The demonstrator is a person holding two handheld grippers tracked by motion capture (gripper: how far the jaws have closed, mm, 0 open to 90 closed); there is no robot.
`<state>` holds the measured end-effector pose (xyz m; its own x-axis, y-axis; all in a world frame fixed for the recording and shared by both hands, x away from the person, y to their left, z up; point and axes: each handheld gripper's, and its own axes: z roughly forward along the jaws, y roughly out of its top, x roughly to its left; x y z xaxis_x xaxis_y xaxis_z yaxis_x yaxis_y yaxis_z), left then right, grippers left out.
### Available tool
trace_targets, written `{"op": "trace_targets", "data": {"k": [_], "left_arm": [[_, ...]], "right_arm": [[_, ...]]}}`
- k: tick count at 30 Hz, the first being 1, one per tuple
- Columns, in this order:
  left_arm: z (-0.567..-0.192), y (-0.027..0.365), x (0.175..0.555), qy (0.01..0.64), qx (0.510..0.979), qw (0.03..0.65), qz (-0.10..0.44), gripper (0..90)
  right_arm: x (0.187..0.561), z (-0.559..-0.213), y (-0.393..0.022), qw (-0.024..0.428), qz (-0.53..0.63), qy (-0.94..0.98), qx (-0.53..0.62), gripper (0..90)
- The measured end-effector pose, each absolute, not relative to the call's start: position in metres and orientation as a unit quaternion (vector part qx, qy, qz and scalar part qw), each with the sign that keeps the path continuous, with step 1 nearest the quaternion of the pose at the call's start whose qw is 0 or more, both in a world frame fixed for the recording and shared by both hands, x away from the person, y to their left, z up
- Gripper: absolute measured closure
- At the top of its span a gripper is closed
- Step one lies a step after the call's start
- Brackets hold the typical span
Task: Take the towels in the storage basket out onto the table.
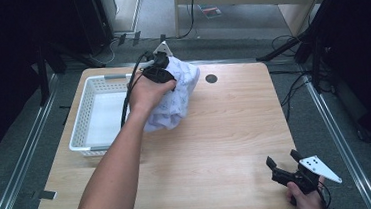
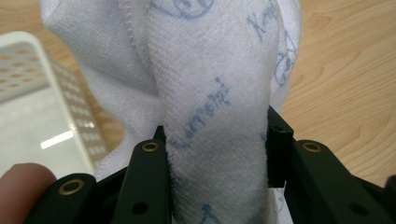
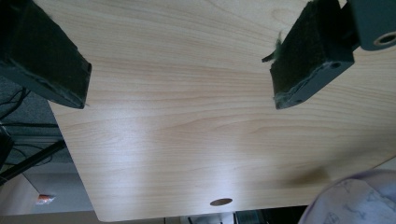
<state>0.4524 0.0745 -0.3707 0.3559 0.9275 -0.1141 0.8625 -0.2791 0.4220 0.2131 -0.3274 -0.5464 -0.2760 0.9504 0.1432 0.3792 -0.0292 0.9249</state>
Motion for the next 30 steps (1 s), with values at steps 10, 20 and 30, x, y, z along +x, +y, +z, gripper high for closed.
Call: {"op": "trace_targets", "data": {"k": [10, 20, 30], "left_arm": [[-0.406, 0.030, 0.450, 0.544, 0.810, 0.215, 0.043, 63.4], [-0.428, -0.004, 0.445, 0.542, 0.812, 0.216, 0.013, 39.1], [-0.413, 0.011, 0.442, 0.551, 0.803, 0.226, 0.019, 9.5]], "right_arm": [[0.213, -0.546, -0.327, 0.292, 0.489, 0.632, 0.526, 5.2], [0.213, -0.546, -0.328, 0.292, 0.490, 0.632, 0.525, 5.2], [0.213, -0.546, -0.327, 0.292, 0.489, 0.632, 0.525, 5.2]]}}
